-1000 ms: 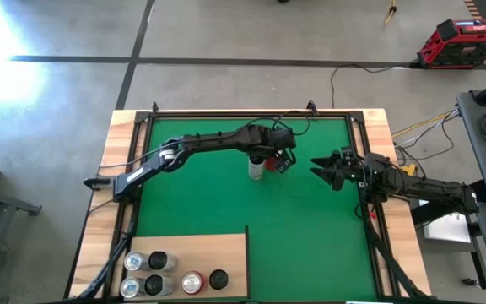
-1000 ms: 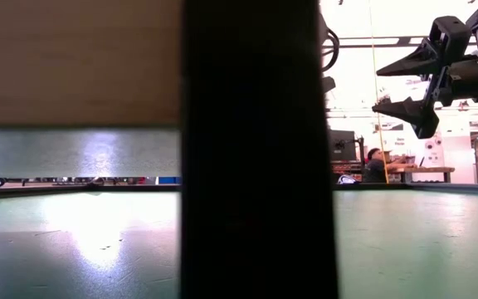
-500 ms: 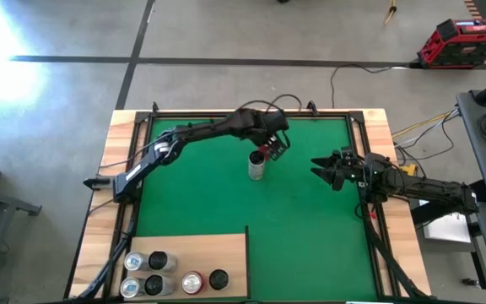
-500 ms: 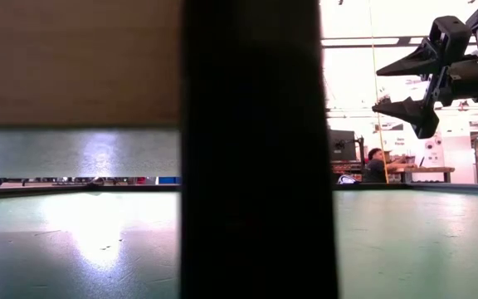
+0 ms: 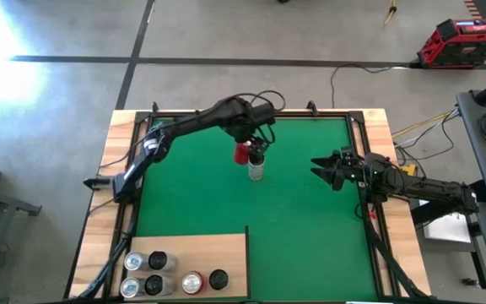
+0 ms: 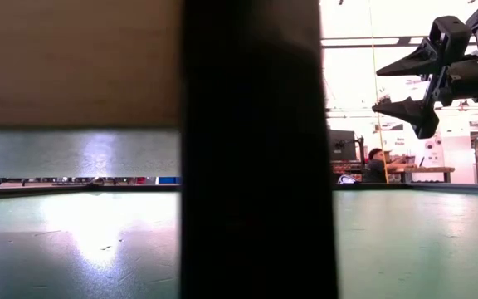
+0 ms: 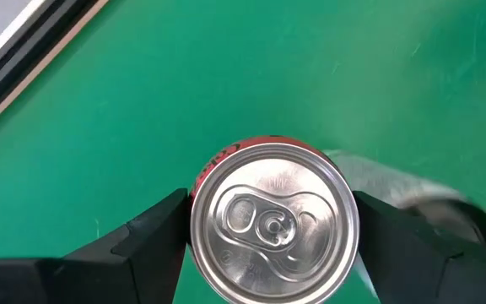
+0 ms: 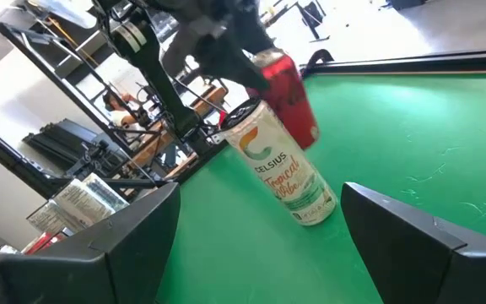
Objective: Place canned beverage on shelf
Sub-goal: Put the red soda can on the shelf align with other the red soda can
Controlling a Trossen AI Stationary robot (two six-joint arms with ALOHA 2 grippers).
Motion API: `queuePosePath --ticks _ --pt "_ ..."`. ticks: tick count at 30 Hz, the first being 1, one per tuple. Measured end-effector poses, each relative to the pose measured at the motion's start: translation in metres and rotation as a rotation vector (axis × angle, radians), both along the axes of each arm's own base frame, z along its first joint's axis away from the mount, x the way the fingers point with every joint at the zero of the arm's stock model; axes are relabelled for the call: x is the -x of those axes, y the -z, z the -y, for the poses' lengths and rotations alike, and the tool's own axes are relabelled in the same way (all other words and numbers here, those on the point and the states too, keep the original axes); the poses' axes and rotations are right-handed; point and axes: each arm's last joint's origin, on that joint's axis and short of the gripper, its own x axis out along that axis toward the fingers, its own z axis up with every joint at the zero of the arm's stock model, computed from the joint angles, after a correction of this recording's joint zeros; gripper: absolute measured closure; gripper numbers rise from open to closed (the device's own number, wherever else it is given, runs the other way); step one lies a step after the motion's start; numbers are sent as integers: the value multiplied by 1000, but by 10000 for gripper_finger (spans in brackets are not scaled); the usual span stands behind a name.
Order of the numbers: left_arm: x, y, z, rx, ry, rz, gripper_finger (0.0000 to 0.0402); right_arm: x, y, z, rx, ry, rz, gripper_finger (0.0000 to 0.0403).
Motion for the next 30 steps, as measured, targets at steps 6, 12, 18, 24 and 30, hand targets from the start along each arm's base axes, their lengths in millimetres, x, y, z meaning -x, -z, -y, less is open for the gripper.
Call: queuePosePath --ticks 6,12,18,24,30 --pt "22 -24 6 21 -59 -25 125 0 0 0 0 0 0 85" --pt "36 -37 13 73 -91 -8 125 0 0 0 0 -1 0 85" --pt "62 -47 23 87 -127 -19 125 0 0 0 0 0 0 85" --pt "97 -45 49 90 -210 -8 125 0 0 0 0 0 0 85" --pt "122 -26 98 112 -274 85 125 0 0 0 0 0 0 85"
